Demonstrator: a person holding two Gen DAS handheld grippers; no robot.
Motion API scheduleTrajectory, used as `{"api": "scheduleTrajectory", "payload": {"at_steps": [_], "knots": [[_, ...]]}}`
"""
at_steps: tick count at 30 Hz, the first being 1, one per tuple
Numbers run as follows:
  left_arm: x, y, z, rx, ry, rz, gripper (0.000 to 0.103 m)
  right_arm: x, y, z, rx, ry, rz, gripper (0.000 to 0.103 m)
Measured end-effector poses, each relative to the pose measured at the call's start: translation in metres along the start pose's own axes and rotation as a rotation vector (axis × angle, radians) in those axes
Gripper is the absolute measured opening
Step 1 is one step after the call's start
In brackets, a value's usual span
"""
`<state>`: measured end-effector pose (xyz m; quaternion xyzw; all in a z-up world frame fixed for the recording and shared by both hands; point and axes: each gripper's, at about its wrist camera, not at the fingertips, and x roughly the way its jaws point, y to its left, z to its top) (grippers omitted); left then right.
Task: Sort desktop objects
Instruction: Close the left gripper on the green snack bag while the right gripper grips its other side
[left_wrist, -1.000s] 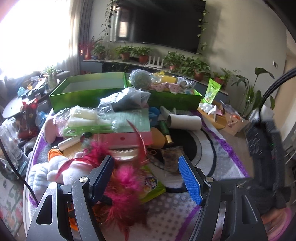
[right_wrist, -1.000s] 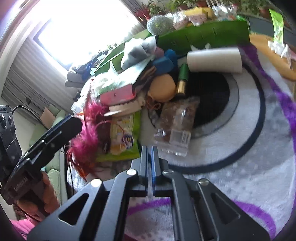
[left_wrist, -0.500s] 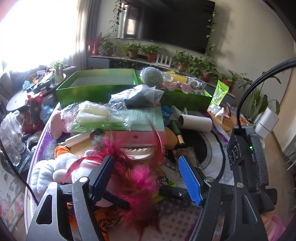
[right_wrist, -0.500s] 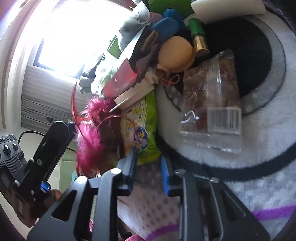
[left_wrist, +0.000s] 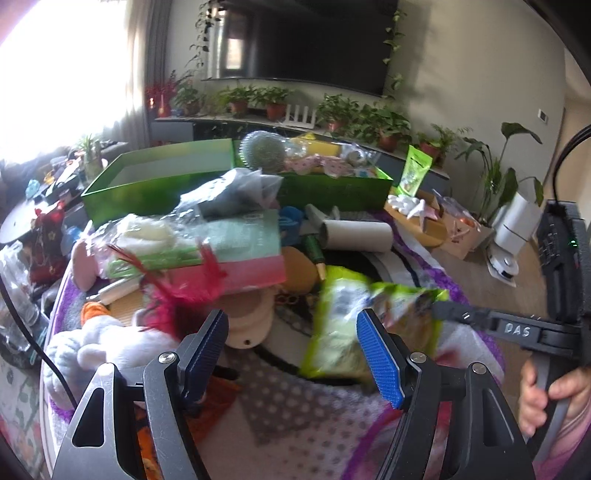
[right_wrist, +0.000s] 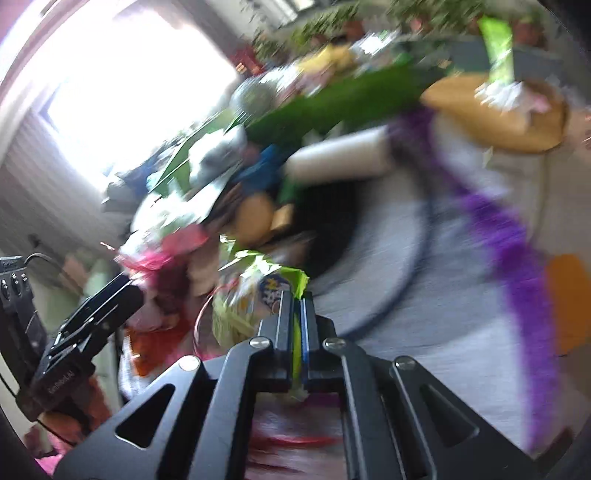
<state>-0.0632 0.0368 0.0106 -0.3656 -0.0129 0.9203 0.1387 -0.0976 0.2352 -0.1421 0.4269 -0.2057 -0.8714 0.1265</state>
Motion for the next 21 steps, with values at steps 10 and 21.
{"api": "scheduleTrajectory", "payload": {"at_steps": [10,21], "knots": [[0.023,-0.031,-0.001,0.057,0.057,-0.066,0.073,-0.001,-0.018,0.013,-0.156,-0.053,-0.187,0.021],[0.06,-0.053,-0.003,0.09,0.137,-0.156,0.073,0.001,-0.047,0.004,0.041,0.037,-0.096,0.048]]}}
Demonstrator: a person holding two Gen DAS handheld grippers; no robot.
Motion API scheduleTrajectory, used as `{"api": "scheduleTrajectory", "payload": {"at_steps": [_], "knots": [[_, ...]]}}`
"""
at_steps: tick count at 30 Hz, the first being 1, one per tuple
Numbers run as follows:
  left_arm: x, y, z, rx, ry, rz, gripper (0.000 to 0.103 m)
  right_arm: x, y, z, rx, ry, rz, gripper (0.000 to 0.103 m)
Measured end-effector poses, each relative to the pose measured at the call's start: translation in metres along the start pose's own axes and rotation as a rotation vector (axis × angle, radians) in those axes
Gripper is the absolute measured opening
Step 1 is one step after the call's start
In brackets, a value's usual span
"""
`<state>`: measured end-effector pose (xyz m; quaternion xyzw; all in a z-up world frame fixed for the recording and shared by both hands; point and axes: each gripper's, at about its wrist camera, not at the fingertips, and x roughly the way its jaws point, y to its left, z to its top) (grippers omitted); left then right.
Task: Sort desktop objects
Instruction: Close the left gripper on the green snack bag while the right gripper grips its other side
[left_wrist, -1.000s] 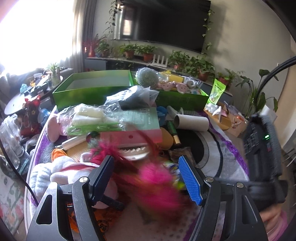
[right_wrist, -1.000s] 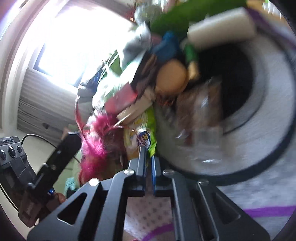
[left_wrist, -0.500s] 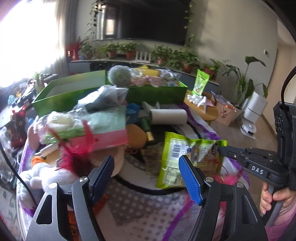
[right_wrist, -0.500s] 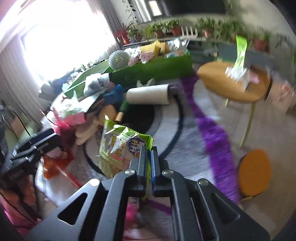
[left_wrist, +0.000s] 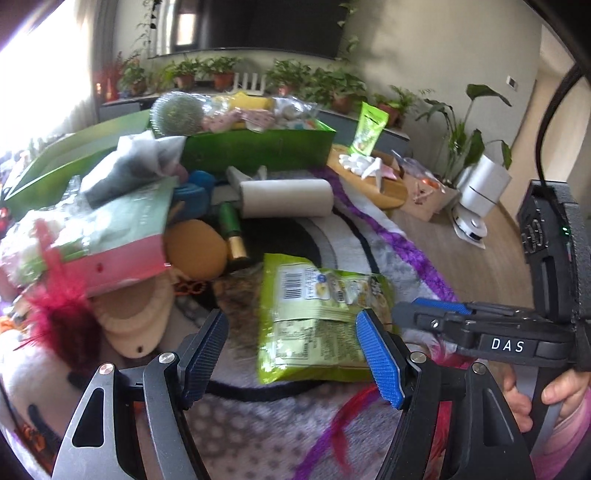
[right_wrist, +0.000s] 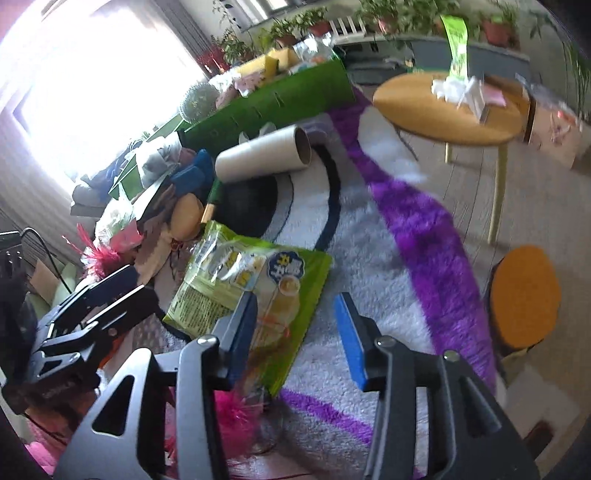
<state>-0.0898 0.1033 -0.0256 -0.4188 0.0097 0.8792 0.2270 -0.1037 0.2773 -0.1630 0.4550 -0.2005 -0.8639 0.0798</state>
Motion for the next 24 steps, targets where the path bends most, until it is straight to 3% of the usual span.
{"api": "scheduleTrajectory", "payload": {"at_steps": [4,11,20,24], "knots": [[0.01,-0.008,-0.001,0.043,0.028,-0.038,0.073,0.007,-0.008,-0.005,0.077,0.046,0.076,0.052],[0.035,0.004,-0.004,-0.002,0.101,-0.054,0.073,0.009,-0.001,-0.007,0.046,0.05,0.078,0.057],[0.039,0.013,0.0,-0.014,0.101,-0.103,0.071,0.019,0.002,-0.002,0.05,0.035,0.12,0.054],[0.035,0.005,-0.006,0.041,0.123,-0.117,0.071,0.02,0.001,-0.001,0.044,0.041,0.14,0.051]]}}
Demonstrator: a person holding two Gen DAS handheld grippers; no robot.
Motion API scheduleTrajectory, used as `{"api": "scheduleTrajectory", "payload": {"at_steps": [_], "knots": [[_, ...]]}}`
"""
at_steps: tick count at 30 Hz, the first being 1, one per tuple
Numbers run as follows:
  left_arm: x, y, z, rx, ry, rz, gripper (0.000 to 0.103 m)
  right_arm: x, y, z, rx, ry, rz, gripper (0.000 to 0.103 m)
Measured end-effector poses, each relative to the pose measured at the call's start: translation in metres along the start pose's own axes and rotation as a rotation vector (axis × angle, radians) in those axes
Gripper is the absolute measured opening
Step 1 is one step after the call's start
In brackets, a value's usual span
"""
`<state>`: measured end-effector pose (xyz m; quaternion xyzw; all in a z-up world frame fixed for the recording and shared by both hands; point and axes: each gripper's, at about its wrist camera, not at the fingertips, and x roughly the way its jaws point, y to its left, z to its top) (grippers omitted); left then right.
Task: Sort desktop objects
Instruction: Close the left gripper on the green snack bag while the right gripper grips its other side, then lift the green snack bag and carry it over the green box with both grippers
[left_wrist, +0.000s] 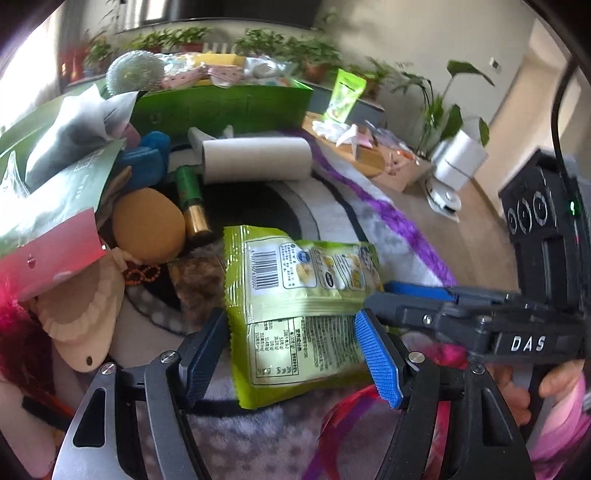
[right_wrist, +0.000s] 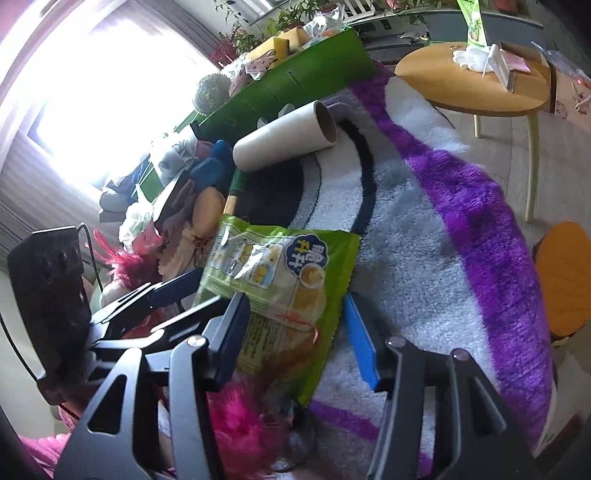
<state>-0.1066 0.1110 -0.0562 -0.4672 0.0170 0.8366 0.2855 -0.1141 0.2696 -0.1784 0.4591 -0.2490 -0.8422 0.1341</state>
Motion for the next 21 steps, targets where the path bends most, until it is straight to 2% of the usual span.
{"api": "scheduleTrajectory", "payload": {"at_steps": [6,8,11,14,16,21], "knots": [[-0.001,-0.003,-0.006,0.035,0.003,0.011,0.07,-0.003,0.007,-0.005,-0.042,0.035,-0.052,0.051],[0.0,-0.009,-0.007,0.067,-0.002,0.033,0.066,0.0,0.012,-0.005,-0.067,0.04,-0.061,0.053],[-0.002,-0.012,-0.007,0.075,0.003,0.016,0.064,0.003,0.019,-0.005,-0.105,0.02,-0.097,0.043],[-0.003,-0.01,-0.006,0.068,-0.004,0.027,0.064,0.004,0.02,-0.005,-0.091,0.012,-0.084,0.039],[-0.007,-0.008,-0.004,0.057,-0.016,0.025,0.064,0.001,0.019,-0.005,-0.082,0.0,-0.079,0.03],[-0.025,-0.017,0.003,0.099,-0.079,0.043,0.064,-0.011,0.023,-0.001,-0.085,-0.035,-0.075,0.028]]}}
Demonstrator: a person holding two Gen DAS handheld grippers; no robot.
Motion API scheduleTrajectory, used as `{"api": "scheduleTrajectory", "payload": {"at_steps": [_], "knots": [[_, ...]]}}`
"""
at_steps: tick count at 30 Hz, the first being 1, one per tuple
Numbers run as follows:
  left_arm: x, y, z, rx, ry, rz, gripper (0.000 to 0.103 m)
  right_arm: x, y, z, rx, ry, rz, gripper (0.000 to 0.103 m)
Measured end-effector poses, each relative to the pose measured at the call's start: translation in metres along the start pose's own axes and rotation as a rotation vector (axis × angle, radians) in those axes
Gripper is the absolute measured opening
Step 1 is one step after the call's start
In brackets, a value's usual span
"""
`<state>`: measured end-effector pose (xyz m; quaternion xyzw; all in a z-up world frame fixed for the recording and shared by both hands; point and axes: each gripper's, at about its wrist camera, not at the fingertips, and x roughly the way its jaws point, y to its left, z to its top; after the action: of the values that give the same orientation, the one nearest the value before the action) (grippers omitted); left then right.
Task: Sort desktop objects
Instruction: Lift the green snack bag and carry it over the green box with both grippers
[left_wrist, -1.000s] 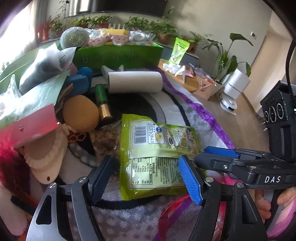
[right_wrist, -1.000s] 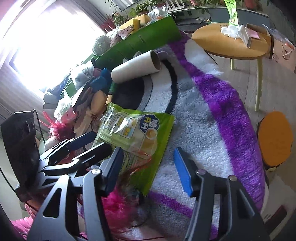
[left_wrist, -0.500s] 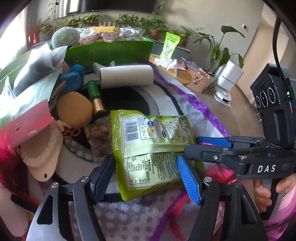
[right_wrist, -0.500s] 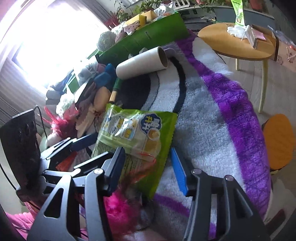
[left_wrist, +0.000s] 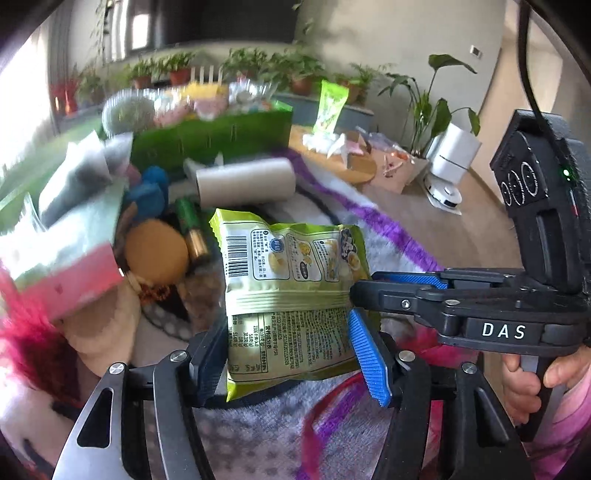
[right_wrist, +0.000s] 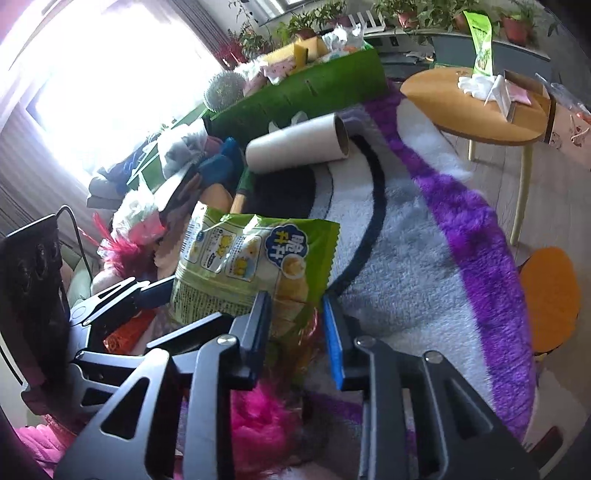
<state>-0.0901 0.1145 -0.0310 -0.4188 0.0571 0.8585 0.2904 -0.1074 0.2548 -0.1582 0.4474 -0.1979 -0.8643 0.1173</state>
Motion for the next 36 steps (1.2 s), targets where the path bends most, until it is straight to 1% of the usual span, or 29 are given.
{"api": "scheduleTrajectory", "payload": {"at_steps": [6,13,22,26,29,36], "knots": [[-0.018,0.0,0.009,0.008,-0.052,0.018,0.064,-0.017,0.01,0.008,-0.013,-0.058,0.019,0.028],[-0.046,0.006,0.02,0.004,-0.12,0.044,0.064,-0.038,0.034,0.019,-0.072,-0.133,0.045,0.03],[-0.091,0.023,0.03,0.002,-0.236,0.125,0.064,-0.055,0.076,0.038,-0.158,-0.211,0.091,0.03],[-0.104,0.039,0.029,-0.022,-0.26,0.157,0.064,-0.053,0.099,0.046,-0.204,-0.22,0.106,0.03],[-0.112,0.052,0.027,-0.05,-0.271,0.171,0.064,-0.049,0.114,0.05,-0.233,-0.214,0.118,0.03],[-0.131,0.078,0.021,-0.082,-0.304,0.204,0.064,-0.035,0.147,0.058,-0.276,-0.194,0.134,0.03]]}}
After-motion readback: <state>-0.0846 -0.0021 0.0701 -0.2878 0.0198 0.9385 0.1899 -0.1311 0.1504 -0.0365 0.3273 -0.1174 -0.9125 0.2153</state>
